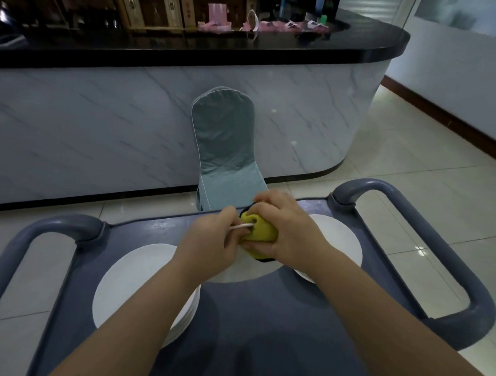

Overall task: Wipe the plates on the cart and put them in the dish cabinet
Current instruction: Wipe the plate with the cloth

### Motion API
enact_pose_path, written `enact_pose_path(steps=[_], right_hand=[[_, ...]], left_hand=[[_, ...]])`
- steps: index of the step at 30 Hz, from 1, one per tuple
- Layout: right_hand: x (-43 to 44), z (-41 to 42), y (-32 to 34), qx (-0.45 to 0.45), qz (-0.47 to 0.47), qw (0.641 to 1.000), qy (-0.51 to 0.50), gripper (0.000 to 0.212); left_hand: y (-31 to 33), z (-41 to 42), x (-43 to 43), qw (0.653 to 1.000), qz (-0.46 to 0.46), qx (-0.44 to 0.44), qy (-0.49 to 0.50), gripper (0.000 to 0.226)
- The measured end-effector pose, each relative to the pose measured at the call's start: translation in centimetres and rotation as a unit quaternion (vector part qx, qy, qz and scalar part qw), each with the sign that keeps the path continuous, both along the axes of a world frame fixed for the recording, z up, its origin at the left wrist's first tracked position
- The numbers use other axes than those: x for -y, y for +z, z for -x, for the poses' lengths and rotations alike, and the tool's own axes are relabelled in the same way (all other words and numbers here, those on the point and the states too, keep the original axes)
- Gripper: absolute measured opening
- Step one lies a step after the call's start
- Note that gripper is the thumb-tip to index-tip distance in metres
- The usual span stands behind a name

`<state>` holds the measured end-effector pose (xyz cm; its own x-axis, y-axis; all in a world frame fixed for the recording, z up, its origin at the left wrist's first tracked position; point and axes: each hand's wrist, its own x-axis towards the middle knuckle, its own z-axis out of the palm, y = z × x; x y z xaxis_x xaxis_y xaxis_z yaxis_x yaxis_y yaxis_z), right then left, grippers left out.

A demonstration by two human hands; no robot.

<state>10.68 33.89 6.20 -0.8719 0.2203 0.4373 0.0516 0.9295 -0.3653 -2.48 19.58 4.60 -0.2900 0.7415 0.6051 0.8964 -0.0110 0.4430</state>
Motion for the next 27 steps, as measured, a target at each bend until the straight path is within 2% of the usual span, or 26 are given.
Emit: enact_pose_path(steps=[4,5,7,9,12,14,17,20,22,23,25,26,27], right_hand=[[-0.6,-0.7,1.1,-0.013,0.116,0.991,0.06,0.048],[-1.0,-1.1,1.4,-0.031,0.164,0.984,0.061,0.048],[-1.8,-2.1,1.7,-0.059,0.227,0.971,0.045,0.048],[-2.1,-2.7,1.6,-0.043,0.205,0.977,0.026,0.042],[-2.3,-2.8,0.4,0.014,0.143,0.99,0.009,0.032],[-2.5,-2.8,0.0,0.019,0.111,0.994,0.007,0.032],[-2.9,-2.7,1.3,-0.019,0.115,0.993,-0.014,0.036],[-3.7,-2.7,4.3,-0.071,0.167,0.983,-0.012,0.035],[-4.3,-3.0,6.0,-0.084,0.21,0.974,-0.008,0.036],[-4.7,-3.1,6.1,-0.088,0.248,0.965,-0.016,0.037],[-5.3,-3.5,5.0,-0.088,0.336,0.937,-0.049,0.039],[-5.4,-3.7,3.8,-0.081,0.374,0.922,-0.068,0.04],[-5.4,-4.0,2.4,-0.069,0.4,0.91,-0.083,0.041]], left_hand=[[1.5,0.2,0.5,0.996,-0.071,-0.062,0.01,0.029],[2.0,0.0,0.8,0.995,-0.086,-0.042,0.031,0.026],[2.1,-0.8,1.3,0.986,-0.129,0.056,0.093,0.015],[0.6,-1.3,1.2,0.978,-0.139,0.094,0.119,0.008],[-2.4,-1.1,-0.1,0.994,-0.055,-0.025,0.089,0.008],[-2.6,-1.4,-1.6,0.994,-0.02,-0.086,0.063,0.013],[0.8,-2.5,-3.6,0.99,-0.041,-0.108,0.083,0.03],[4.9,-2.2,-4.7,0.985,-0.07,-0.115,0.105,0.026],[6.7,-1.6,-4.6,0.985,-0.085,-0.064,0.133,0.017],[6.8,-1.5,-4.4,0.982,-0.104,0.012,0.159,0.013],[5.2,-1.8,-4.1,0.937,-0.175,0.21,0.216,0.021],[3.8,-2.3,-3.8,0.909,-0.195,0.274,0.247,0.025],[1.9,-2.8,-3.4,0.897,-0.183,0.297,0.272,0.027]])
